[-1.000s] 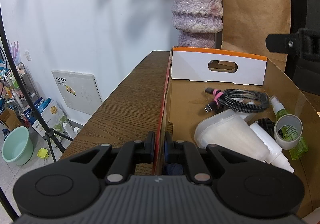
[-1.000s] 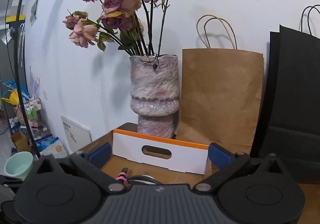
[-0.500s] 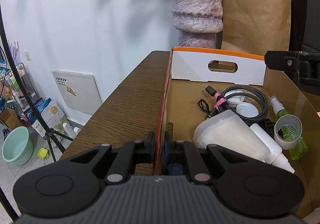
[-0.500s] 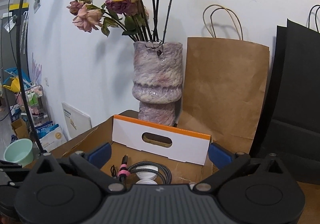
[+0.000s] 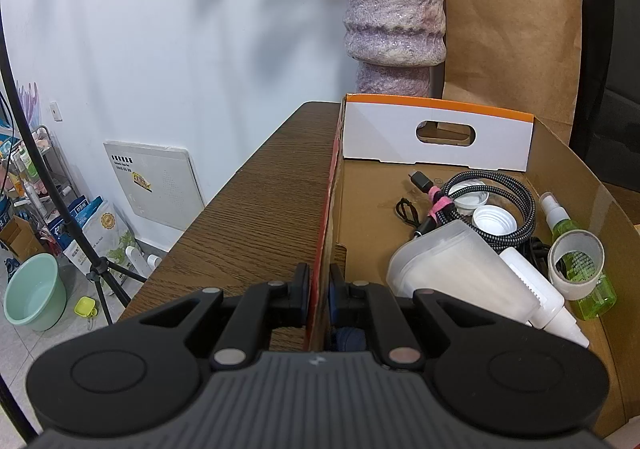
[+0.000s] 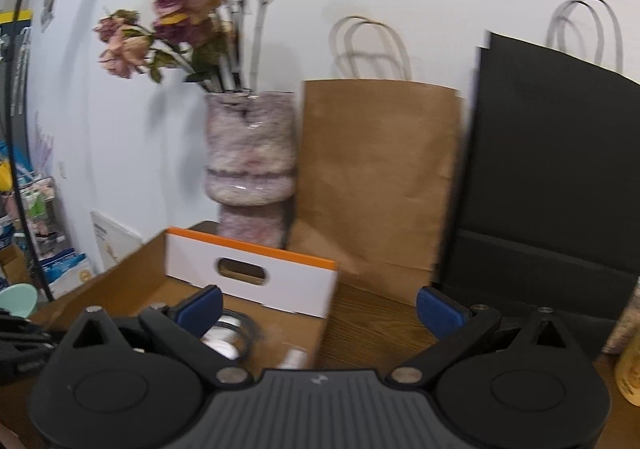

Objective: Organize rigid objects
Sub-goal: 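Move the right tool to the white charger plug and grasp it, then carry the white charger plug into the tray and release it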

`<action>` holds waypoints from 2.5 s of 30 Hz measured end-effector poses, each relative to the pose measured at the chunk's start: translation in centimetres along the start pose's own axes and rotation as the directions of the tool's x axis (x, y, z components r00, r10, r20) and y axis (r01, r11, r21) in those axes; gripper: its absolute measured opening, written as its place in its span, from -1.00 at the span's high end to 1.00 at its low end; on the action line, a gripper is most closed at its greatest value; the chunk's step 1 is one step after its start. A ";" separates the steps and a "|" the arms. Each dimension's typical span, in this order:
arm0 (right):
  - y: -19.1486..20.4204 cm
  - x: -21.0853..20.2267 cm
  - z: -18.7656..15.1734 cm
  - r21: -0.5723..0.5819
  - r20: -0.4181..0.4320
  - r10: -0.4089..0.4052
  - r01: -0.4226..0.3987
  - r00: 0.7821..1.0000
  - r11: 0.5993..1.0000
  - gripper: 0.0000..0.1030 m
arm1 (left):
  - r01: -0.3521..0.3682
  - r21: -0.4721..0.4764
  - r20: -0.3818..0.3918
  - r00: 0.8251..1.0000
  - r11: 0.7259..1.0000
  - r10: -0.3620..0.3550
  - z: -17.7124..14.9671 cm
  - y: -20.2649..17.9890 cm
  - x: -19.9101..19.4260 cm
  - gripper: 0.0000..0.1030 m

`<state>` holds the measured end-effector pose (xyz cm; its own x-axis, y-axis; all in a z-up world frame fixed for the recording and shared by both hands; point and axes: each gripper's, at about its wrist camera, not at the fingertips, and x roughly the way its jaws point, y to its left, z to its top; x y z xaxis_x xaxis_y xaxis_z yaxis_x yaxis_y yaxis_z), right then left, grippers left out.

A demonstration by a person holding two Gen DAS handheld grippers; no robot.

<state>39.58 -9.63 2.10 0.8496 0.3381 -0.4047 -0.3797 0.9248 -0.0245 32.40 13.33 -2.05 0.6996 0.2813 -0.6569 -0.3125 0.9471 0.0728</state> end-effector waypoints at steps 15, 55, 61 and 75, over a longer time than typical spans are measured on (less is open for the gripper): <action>-5.0 0.6 -5.5 -0.019 -0.137 -0.093 0.091 0.986 0.996 -1.00 | 0.000 0.000 0.000 1.000 1.000 0.000 0.0 0.0 0.0 0.80; -5.2 1.6 -7.1 0.022 -0.174 -0.069 0.074 0.982 0.997 -0.25 | -0.001 0.000 0.000 1.000 1.000 0.001 0.0 0.0 0.0 0.80; -5.2 0.8 -6.0 0.025 -0.138 -0.079 0.083 0.987 0.996 -0.25 | -0.001 0.000 0.000 1.000 1.000 0.001 0.0 -0.1 0.0 0.80; -3.9 -0.8 -3.2 0.019 -0.019 -0.074 0.075 0.997 0.997 -0.25 | -0.001 0.000 0.000 1.000 1.000 0.001 0.0 0.0 0.0 0.80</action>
<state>39.22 -14.09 -0.43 0.8682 0.2651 -0.4194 -0.3082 0.9506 -0.0371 32.40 13.29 -2.04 0.6991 0.2821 -0.6570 -0.3130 0.9469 0.0734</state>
